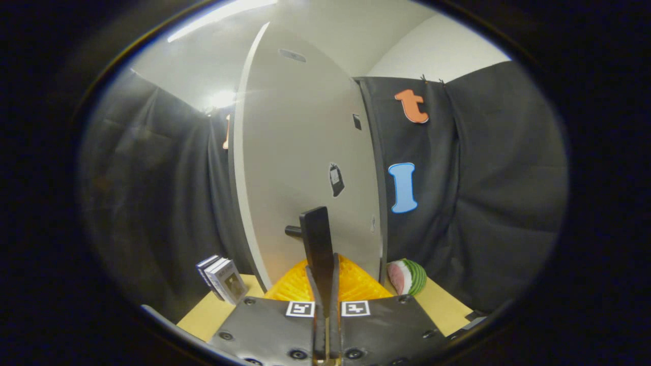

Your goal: Open the shoe cabinet door, grab the shoes and put them into the shoe cabinet, then close the shoe cabinet door.

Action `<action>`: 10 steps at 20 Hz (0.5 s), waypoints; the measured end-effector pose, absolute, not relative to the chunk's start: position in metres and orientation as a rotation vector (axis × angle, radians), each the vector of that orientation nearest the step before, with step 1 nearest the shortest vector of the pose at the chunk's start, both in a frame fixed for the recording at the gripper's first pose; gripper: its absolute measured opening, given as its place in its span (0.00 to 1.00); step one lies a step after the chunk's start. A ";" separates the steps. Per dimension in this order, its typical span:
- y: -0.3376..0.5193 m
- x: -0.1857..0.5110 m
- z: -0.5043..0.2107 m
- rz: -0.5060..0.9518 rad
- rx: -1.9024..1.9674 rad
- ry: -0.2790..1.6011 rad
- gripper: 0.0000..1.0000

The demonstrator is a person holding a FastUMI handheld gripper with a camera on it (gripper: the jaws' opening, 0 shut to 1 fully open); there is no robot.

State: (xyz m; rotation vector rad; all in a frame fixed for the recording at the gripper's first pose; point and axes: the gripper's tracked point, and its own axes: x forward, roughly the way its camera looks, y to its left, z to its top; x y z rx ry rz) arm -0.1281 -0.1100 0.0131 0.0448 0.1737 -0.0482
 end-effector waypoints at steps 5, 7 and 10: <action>-0.163 -0.152 0.022 -0.032 0.046 0.189 0.04; -0.186 -0.154 0.025 -0.031 0.049 0.187 0.03; -0.214 -0.157 0.025 -0.022 0.037 0.187 0.03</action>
